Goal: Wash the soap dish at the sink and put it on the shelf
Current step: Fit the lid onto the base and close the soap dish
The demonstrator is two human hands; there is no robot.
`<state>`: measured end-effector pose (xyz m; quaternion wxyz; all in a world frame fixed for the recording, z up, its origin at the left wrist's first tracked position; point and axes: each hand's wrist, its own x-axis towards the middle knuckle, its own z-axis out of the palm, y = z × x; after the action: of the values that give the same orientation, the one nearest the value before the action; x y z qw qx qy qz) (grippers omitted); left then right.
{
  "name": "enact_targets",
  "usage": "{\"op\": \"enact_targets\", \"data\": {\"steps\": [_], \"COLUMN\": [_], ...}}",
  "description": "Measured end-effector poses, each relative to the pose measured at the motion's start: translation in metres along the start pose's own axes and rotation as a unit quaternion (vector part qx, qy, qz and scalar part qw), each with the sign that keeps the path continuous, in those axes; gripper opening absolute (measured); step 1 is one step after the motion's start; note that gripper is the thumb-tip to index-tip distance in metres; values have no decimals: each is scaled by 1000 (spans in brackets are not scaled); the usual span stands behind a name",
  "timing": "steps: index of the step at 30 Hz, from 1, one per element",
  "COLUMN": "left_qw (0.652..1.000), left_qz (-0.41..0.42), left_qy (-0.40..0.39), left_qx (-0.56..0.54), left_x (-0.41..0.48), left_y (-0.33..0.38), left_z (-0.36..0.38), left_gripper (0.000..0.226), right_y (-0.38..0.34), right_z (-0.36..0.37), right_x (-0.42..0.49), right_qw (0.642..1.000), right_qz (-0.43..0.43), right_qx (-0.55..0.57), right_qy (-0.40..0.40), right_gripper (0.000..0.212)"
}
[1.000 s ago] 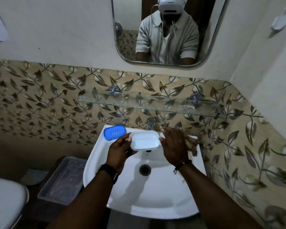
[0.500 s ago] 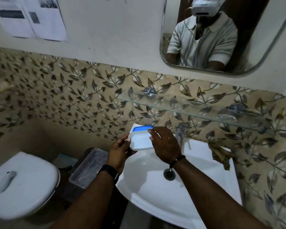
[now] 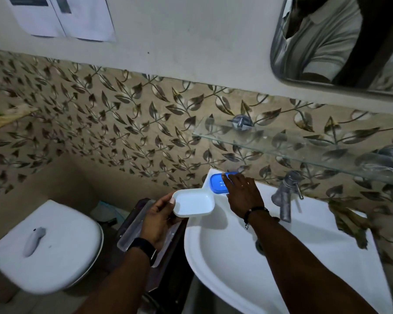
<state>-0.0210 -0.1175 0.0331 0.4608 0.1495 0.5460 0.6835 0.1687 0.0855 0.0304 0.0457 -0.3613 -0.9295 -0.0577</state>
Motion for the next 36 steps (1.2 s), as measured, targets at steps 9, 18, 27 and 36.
{"op": "enact_targets", "data": {"steps": [9, 18, 27, 36], "left_qw": [1000, 999, 998, 998], "left_qz": [-17, -28, -53, -11], "left_qy": [-8, -11, -5, -25], "left_qx": [15, 10, -20, -51], "left_x": [23, 35, 36, 14], "left_y": [-3, -6, -6, 2], "left_z": [-6, -4, 15, 42], "left_gripper": [32, 30, 28, 34], "right_y": [-10, -6, 0, -6], "right_z": [27, 28, -3, -42], "right_x": [18, 15, -2, -66], "right_qw": [993, 995, 986, 923], "right_qz": [62, 50, 105, 39], "right_qx": [-63, -51, 55, 265], "right_qy": [-77, -75, 121, 277], "right_gripper": [42, 42, 45, 52]}}
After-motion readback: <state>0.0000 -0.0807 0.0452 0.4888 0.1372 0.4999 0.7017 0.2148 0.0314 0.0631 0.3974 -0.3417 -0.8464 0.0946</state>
